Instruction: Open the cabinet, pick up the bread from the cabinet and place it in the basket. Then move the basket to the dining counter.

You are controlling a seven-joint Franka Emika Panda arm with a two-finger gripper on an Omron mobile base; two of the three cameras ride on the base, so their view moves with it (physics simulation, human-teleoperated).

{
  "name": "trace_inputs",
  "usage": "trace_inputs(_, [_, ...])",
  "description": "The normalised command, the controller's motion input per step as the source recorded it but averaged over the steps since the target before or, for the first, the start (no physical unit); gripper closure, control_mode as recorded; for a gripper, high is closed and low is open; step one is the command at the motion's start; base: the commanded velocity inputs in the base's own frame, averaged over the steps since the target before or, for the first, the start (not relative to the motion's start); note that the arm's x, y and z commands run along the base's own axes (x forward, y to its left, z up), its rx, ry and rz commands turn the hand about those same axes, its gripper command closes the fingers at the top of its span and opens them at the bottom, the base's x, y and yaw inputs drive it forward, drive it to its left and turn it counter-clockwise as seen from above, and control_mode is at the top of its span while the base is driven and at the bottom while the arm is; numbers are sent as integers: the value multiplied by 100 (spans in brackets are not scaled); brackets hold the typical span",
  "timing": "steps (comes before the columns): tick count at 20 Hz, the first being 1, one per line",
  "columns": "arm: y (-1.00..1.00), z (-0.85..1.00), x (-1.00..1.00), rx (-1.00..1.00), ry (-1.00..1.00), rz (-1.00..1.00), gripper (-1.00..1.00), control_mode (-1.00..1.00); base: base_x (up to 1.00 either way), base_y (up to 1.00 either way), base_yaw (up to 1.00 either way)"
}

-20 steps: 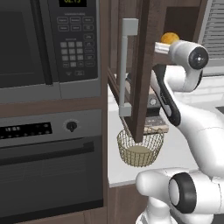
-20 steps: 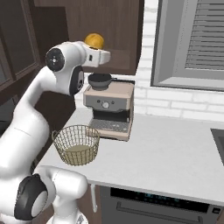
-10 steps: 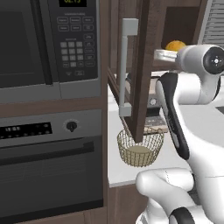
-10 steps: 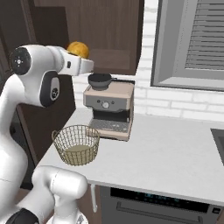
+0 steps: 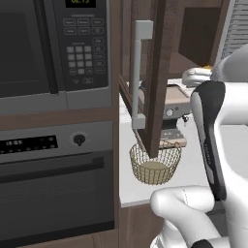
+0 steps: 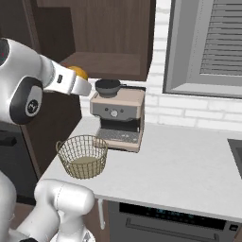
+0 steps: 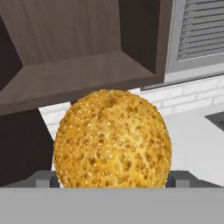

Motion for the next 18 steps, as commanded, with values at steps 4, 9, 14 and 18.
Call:
trace_inputs(4, [19,0,-46,0,36,4,100,-100,0,0,0])
trace_inputs(9, [11,-25,-53,0,39,9,100,-100,0,0,0])
trace_inputs(14, [0,-63,18,0,29,3,100,-100,0,0,0])
trace_inputs(18, [0,-55,47,0,13,0,100,-100,0,0,0])
